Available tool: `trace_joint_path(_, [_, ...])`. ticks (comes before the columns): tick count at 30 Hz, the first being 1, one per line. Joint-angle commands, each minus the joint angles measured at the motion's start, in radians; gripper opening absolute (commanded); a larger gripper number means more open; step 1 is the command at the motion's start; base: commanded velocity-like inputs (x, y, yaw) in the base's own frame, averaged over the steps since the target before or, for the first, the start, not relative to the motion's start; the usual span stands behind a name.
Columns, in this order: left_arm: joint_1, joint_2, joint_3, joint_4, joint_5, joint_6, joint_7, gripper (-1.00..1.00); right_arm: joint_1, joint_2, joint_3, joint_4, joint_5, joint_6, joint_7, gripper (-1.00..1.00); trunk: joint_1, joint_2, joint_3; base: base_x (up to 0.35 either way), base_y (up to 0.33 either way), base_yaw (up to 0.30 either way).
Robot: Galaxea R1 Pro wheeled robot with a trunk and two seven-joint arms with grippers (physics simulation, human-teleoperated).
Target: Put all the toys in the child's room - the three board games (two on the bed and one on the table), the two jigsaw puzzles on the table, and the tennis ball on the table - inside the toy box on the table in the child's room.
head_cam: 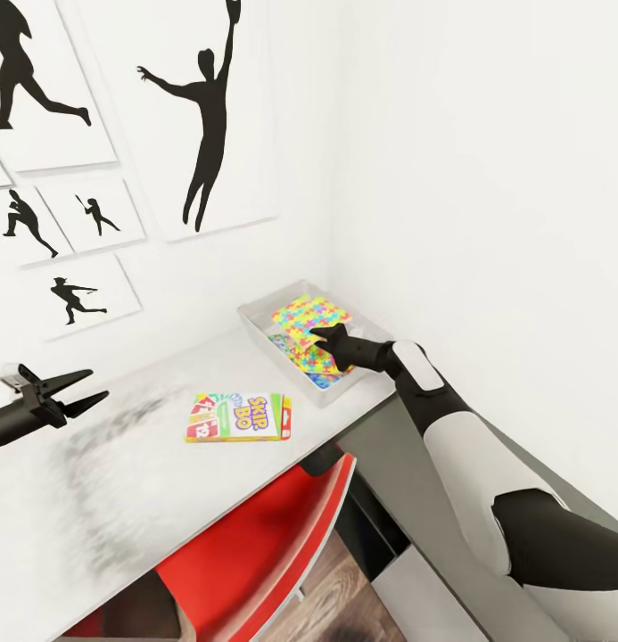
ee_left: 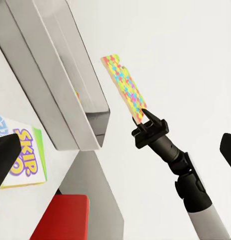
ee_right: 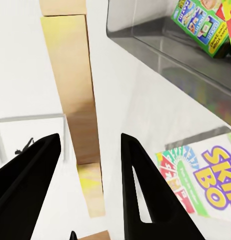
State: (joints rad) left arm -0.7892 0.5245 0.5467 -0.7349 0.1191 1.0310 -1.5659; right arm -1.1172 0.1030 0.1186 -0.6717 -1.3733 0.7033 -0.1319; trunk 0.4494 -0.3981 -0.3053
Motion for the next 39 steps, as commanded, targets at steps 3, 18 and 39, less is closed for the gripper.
trace_joint_path(3, [-0.001, 0.0, 0.002, 0.0, 0.008, 0.011, -0.005, 1.0, -0.003, 0.0, -0.002, -0.004, -0.011, -0.002, -0.01, -1.0, 0.001, -0.002, -0.002, 0.0, 0.0, 0.0])
trace_joint_path(18, [-0.001, 0.002, 0.004, 0.001, 0.047, 0.011, -0.005, 1.0, -0.071, 0.002, -0.013, -0.014, -0.007, -0.004, -0.064, -1.0, 0.001, -0.002, -0.002, 0.0, 0.0, 0.0])
trace_joint_path(39, [0.0, 0.002, 0.003, 0.001, 0.048, 0.011, -0.005, 1.0, -0.123, 0.008, -0.013, 0.204, -0.008, 0.0, -0.125, -1.0, 0.001, -0.002, -0.002, 0.0, 0.0, 0.0])
